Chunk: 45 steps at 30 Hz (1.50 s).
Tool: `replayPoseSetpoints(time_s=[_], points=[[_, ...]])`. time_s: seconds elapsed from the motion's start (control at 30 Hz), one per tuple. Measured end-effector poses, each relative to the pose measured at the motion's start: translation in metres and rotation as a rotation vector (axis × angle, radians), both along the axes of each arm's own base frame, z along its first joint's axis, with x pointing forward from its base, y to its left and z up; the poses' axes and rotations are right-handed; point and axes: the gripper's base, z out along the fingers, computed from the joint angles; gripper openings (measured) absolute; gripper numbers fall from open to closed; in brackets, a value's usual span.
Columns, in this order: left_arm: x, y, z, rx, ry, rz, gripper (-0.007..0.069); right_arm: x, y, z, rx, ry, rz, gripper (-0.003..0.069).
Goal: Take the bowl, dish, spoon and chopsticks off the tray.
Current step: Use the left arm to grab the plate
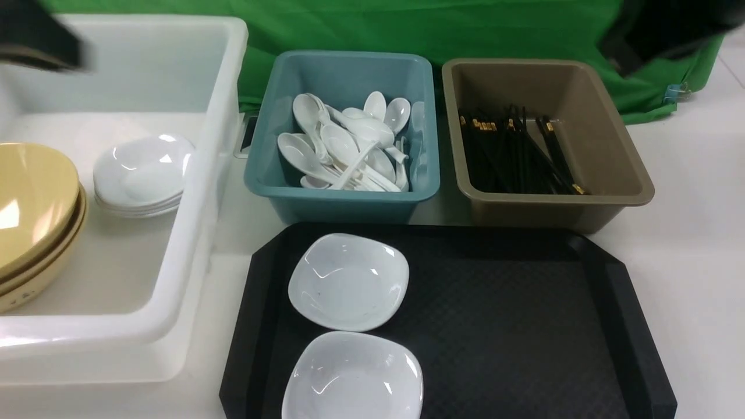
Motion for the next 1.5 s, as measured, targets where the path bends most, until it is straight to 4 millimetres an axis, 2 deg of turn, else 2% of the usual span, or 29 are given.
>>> replayPoseSetpoints(time_s=[0.03,0.07,0.1,0.13,0.17,0.2,0.27,0.37,0.4,0.47,0.5,0.53,0.6,0.7,0.9,1.0,1.17,1.27,1.33,1.47,1.5], points=[[0.0,-0.005,-0.002,0.004,0.005,-0.019,0.0031,0.0,-0.003,-0.004,-0.007,0.013,-0.01,0.0016],[-0.004,-0.051,-0.019,0.053,0.054,-0.183,0.0013,-0.002,-0.01,-0.01,-0.015,0.033,-0.029,0.0015],[-0.005,-0.073,-0.032,0.093,0.089,-0.249,0.0013,-0.004,-0.014,-0.014,-0.019,0.047,-0.04,0.0015],[-0.006,-0.081,-0.037,0.111,0.104,-0.27,0.0016,-0.005,-0.015,-0.016,-0.02,0.051,-0.044,0.0015],[-0.007,-0.109,-0.059,0.186,0.165,-0.322,0.0034,-0.009,-0.018,-0.02,-0.022,0.065,-0.052,0.0015],[-0.007,-0.125,-0.075,0.249,0.202,-0.347,0.0055,-0.012,-0.019,-0.022,-0.022,0.072,-0.054,0.0015],[-0.008,-0.151,-0.108,0.374,0.268,-0.375,0.0116,-0.017,-0.02,-0.024,-0.009,0.081,-0.055,0.0018],[-0.002,-0.173,-0.151,0.445,0.38,-0.384,0.0231,-0.022,-0.022,-0.022,0.003,0.079,-0.052,0.0019],[-0.002,-0.173,-0.151,0.443,0.38,-0.384,0.0231,-0.023,-0.022,-0.022,0.005,0.078,-0.052,0.0019],[0.007,-0.181,-0.184,0.474,0.468,-0.377,0.0341,-0.027,-0.023,-0.017,0.016,0.062,-0.05,0.0019],[0.01,-0.181,-0.193,0.476,0.498,-0.369,0.0377,-0.028,-0.024,-0.016,0.02,0.056,-0.05,0.0019],[0.011,-0.181,-0.195,0.477,0.503,-0.368,0.0384,-0.029,-0.024,-0.015,0.021,0.053,-0.05,0.0019],[0.02,-0.177,-0.211,0.481,0.548,-0.343,0.0461,-0.034,-0.026,-0.011,0.028,0.04,-0.049,0.0019],[0.027,-0.173,-0.218,0.45,0.556,-0.317,0.0511,-0.038,-0.028,-0.007,0.035,0.026,-0.049,0.0019],[0.029,-0.169,-0.227,0.402,0.562,-0.287,0.0533,-0.043,-0.031,-0.003,0.042,0.01,-0.049,0.002],[0.027,-0.17,-0.238,0.388,0.602,-0.282,0.0528,-0.042,-0.03,-0.002,0.046,0.004,-0.048,0.002],[0.023,-0.175,-0.258,0.348,0.685,-0.269,0.0466,-0.041,-0.03,-0.002,0.051,-0.007,-0.047,0.002],[0.024,-0.174,-0.262,0.36,0.694,-0.271,0.0356,-0.041,-0.03,-0.001,0.055,-0.01,-0.046,0.002],[0.026,-0.172,-0.262,0.367,0.694,-0.27,0.0234,-0.041,-0.03,-0.002,0.056,-0.009,-0.046,0.002],[0.024,-0.172,-0.253,0.339,0.682,-0.269,0.0166,-0.042,-0.029,-0.002,0.061,0.0,-0.044,0.002],[0.023,-0.173,-0.244,0.323,0.655,-0.269,0.0131,-0.043,-0.029,-0.002,0.065,0.008,-0.041,0.0022]])
